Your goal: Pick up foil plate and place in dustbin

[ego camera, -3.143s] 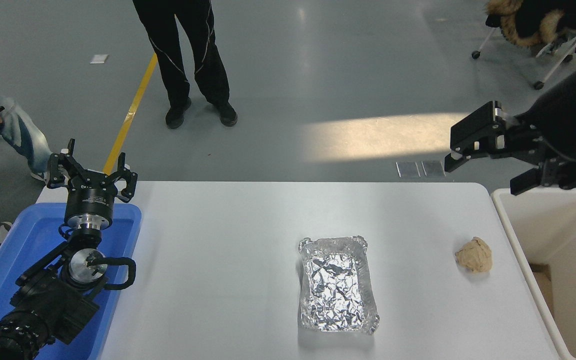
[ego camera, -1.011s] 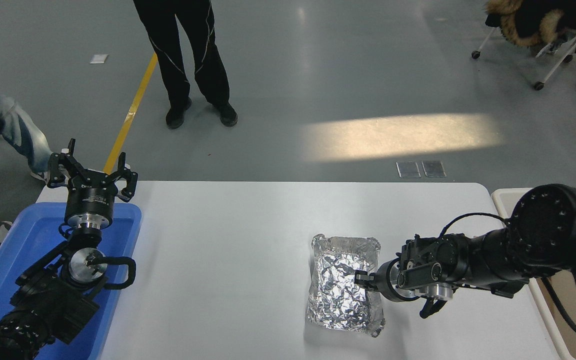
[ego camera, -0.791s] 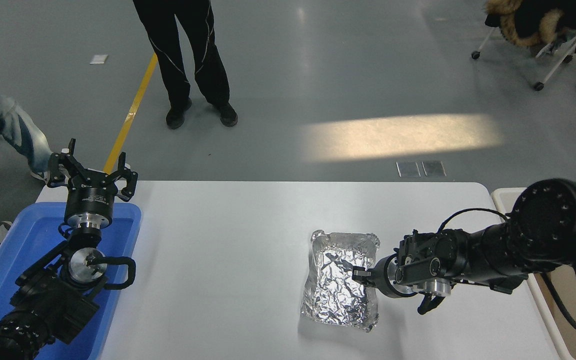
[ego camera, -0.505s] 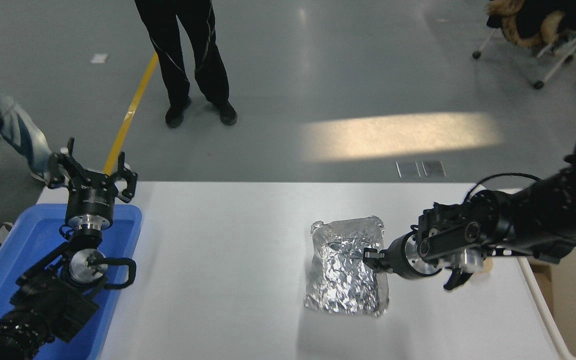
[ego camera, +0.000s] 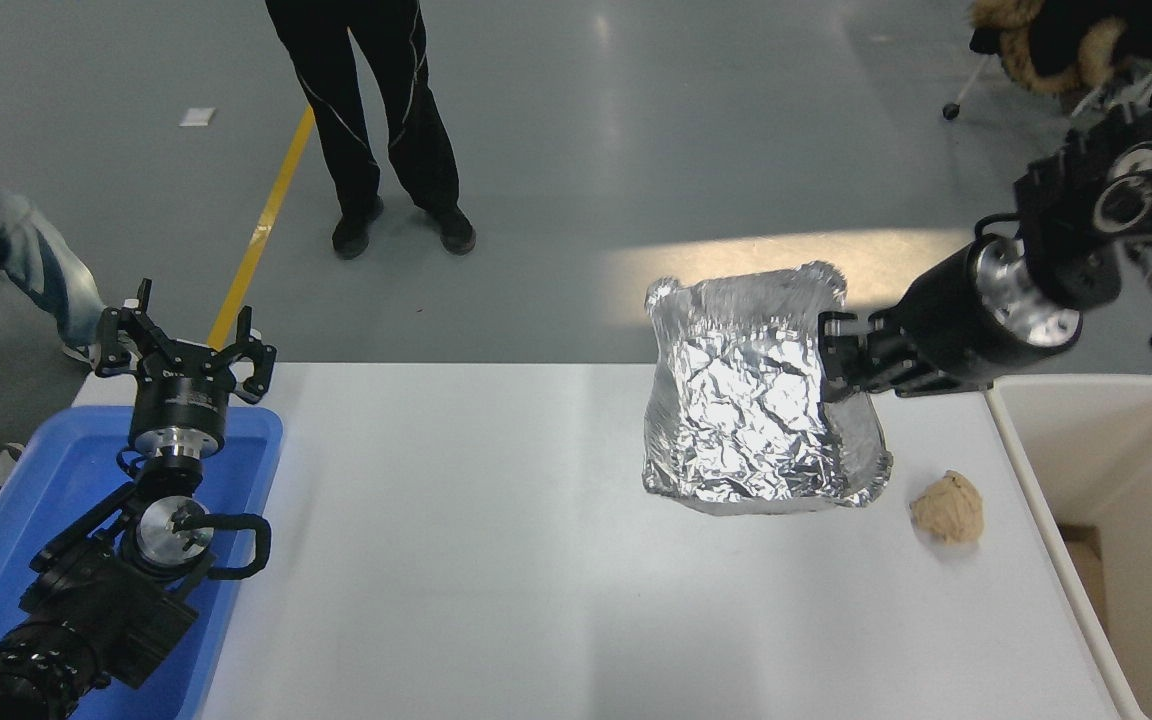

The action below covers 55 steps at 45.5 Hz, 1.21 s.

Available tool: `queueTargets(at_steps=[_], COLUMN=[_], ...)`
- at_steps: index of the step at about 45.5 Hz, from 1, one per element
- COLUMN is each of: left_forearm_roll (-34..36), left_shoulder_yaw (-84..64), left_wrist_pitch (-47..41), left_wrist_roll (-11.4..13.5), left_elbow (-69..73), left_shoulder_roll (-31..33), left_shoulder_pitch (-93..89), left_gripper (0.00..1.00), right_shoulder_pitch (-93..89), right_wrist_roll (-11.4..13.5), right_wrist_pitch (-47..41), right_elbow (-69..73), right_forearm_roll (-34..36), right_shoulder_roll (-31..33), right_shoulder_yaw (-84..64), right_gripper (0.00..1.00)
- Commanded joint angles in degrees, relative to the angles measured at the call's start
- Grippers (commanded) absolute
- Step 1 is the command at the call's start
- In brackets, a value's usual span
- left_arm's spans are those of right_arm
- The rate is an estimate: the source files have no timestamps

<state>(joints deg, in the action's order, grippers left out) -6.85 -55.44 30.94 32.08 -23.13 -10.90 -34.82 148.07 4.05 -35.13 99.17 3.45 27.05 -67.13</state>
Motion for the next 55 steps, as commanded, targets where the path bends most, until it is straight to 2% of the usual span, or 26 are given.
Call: queueTargets(at_steps=[1, 11, 31, 40, 55], left_forearm_roll=[0.0, 0.0, 0.1, 0.1, 0.1], left_shoulder_yaw=[0.0, 0.0, 0.0, 0.0, 0.0], left_wrist_pitch=[0.0, 0.0, 0.0, 0.0, 0.0], left_wrist_roll=[0.0, 0.0, 0.0, 0.0, 0.0], left_elbow=[-0.1, 0.0, -0.1, 0.0, -0.1], left_shoulder_roll=[0.0, 0.0, 0.0, 0.0, 0.0], left_shoulder_pitch=[0.0, 0.0, 0.0, 0.0, -0.1], left_gripper=[0.99, 0.99, 0.99, 0.99, 0.99], right_shoulder_pitch=[6.6, -8.1, -48.0, -66.1, -92.8], right_wrist_roll=[0.0, 0.0, 0.1, 0.3, 0.7], right_wrist_pitch=[-5.7, 3.5, 23.0, 24.1, 24.3], right_elbow=[0.8, -4.9, -31.9, -47.9, -74.4], right_forearm_roll=[0.4, -0.9, -0.1, 3.8, 9.9], right_shoulder_roll=[1.7, 3.3, 8.4, 12.2, 11.7], right_shoulder_yaw=[-3.4, -8.5, -6.7, 1.7, 16.4], right_gripper=[0.0, 0.0, 0.0, 0.0, 0.0])
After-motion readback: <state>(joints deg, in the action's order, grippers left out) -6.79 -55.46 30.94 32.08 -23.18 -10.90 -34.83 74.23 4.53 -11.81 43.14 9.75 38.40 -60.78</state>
